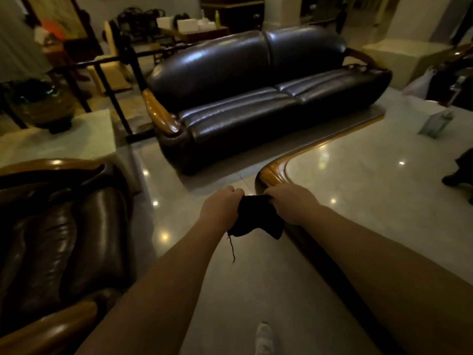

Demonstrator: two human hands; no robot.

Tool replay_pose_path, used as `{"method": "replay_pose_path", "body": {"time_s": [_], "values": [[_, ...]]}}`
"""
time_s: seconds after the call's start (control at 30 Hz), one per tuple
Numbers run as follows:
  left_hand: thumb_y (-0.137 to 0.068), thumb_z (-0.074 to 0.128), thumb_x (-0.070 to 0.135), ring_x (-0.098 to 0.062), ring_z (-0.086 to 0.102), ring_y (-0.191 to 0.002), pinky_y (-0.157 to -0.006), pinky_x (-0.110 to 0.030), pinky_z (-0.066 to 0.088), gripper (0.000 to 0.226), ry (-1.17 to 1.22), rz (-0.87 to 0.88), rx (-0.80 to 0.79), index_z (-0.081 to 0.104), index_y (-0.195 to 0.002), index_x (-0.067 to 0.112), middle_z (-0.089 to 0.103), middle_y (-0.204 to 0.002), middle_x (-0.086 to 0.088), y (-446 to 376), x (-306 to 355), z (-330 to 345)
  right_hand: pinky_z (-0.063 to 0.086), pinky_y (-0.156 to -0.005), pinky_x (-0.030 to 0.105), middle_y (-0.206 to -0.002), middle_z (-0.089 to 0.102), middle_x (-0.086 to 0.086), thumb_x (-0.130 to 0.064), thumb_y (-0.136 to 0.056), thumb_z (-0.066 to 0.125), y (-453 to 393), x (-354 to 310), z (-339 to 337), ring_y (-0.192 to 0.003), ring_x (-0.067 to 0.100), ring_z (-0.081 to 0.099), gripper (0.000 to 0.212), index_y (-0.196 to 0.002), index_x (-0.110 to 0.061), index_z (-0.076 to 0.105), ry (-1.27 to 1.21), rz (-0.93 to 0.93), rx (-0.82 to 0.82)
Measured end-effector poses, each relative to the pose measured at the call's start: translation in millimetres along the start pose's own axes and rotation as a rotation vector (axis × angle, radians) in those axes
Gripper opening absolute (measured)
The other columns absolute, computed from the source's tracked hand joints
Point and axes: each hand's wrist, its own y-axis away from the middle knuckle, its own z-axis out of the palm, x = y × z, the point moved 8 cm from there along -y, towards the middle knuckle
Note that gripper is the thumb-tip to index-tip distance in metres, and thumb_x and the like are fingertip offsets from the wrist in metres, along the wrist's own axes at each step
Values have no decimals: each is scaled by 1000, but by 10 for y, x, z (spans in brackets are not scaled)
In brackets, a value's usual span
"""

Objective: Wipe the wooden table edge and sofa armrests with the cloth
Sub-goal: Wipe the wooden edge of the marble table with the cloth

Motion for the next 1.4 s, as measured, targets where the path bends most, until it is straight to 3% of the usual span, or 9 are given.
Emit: {"method": "replay_pose_path", "body": {"time_s": [0.17, 0.3, 0.4, 0.5, 0.7, 0.8, 0.93, 1.07, 1.4], "values": [[-83, 57, 8, -29, 57, -93, -75, -39, 49, 26, -14, 70, -33, 55, -109, 13, 56, -104, -9, -1121, -25, 110, 48, -71, 34, -108, 63, 9, -17, -88, 53, -787, 722, 26, -93, 28, 61, 30, -117, -19, 59, -14, 97, -7], [-84, 57, 11, -28, 57, -93, -76, -40, 51, 28, 17, 107, -19, 55, -111, 16, 55, -104, -7, -1879, -51, 107, 51, -82, 41, -113, 63, 11, -16, -90, 52, -1237, 1179, -54, -98, 30, 60, 29, -118, -16, 58, -59, 187, 29], [-84, 55, 10, -27, 56, -93, -76, -37, 50, 28, 48, 151, -55, 55, -112, 16, 55, -104, -7, -2408, -42, 214, 48, -77, 38, -111, 63, 10, -17, -92, 50, -1511, 1505, -85, -97, 30, 61, 29, -120, -17, 58, -102, 232, 34], [-85, 56, 13, -26, 57, -92, -75, -36, 50, 24, 94, 205, -54, 57, -109, 17, 56, -103, -6, -2921, -42, 364, 47, -84, 36, -114, 62, 9, -19, -93, 50, -1801, 1825, -18, -100, 28, 59, 28, -121, -16, 57, -65, 288, -29], [-78, 66, 17, -19, 57, -87, -66, -25, 42, 32, 156, 395, -74, 59, -108, 24, 59, -98, 1, -3964, -35, 779, 49, -75, 32, -99, 60, 2, -22, -94, 47, -2372, 2527, 238, -88, 21, 57, 22, -112, -21, 59, -44, 490, -77], [-78, 68, 17, -21, 60, -87, -71, -32, 52, 29, 185, 527, -148, 59, -104, 23, 60, -98, -1, -4443, 25, 965, 48, -67, 33, -89, 58, -1, -24, -93, 46, -2552, 2805, 336, -79, 19, 55, 19, -104, -23, 62, -81, 614, -62], [-80, 68, 19, -20, 58, -87, -73, -34, 54, 30, 195, 641, -220, 58, -108, 23, 58, -98, 0, -4954, 107, 1168, 41, -61, 31, -93, 62, 0, -24, -93, 45, -2710, 3092, 489, -81, 21, 57, 18, -103, -25, 61, -128, 754, -49], [-80, 67, 17, -24, 59, -90, -76, -40, 55, 34, 164, 713, -308, 56, -112, 19, 58, -103, -4, -5293, 229, 1448, 48, -61, 34, -91, 61, 1, -22, -92, 43, -2825, 3384, 691, -78, 22, 57, 20, -100, -25, 61, -182, 872, -90], [-87, 56, 7, -27, 59, -95, -79, -43, 52, 37, 277, 684, -453, 56, -123, 16, 60, -110, -7, -6036, 644, 2414, 43, -56, 33, -87, 59, 1, -22, -94, 44, -2889, 4319, 1490, -72, 21, 54, 17, -99, -23, 61, -373, 989, -76]]}}
